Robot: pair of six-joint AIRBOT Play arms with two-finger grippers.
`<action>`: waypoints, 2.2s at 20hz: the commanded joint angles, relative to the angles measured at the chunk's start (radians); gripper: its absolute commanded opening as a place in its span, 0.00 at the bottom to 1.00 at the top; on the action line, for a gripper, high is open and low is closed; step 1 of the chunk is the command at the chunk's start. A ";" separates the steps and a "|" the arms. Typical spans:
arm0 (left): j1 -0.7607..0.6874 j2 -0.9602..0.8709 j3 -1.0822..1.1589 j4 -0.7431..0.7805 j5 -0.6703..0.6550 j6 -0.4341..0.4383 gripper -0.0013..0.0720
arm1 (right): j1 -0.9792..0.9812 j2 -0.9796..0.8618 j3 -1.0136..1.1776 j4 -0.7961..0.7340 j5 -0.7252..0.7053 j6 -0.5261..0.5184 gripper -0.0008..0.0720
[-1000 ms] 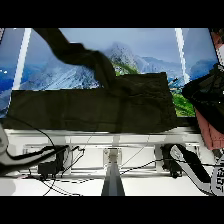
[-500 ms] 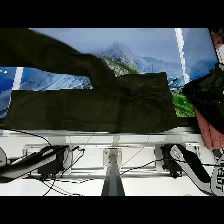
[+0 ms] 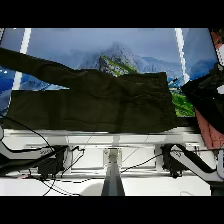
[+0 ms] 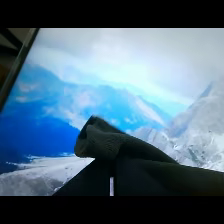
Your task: Fold the clothes and pants, and hang the long-sleeved shirts on hangers.
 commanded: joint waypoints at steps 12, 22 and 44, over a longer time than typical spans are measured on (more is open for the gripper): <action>0.019 -0.047 0.000 0.107 -0.069 -0.003 0.04 | 0.000 -0.522 0.362 0.159 0.428 -0.260 0.87; 0.018 -0.076 0.000 0.069 -0.084 -0.003 0.04 | 0.032 -0.621 0.360 0.422 0.400 -0.345 0.57; 0.039 -0.202 0.002 0.130 0.019 -0.004 0.04 | 0.100 -0.425 0.485 0.130 -0.042 -0.323 0.06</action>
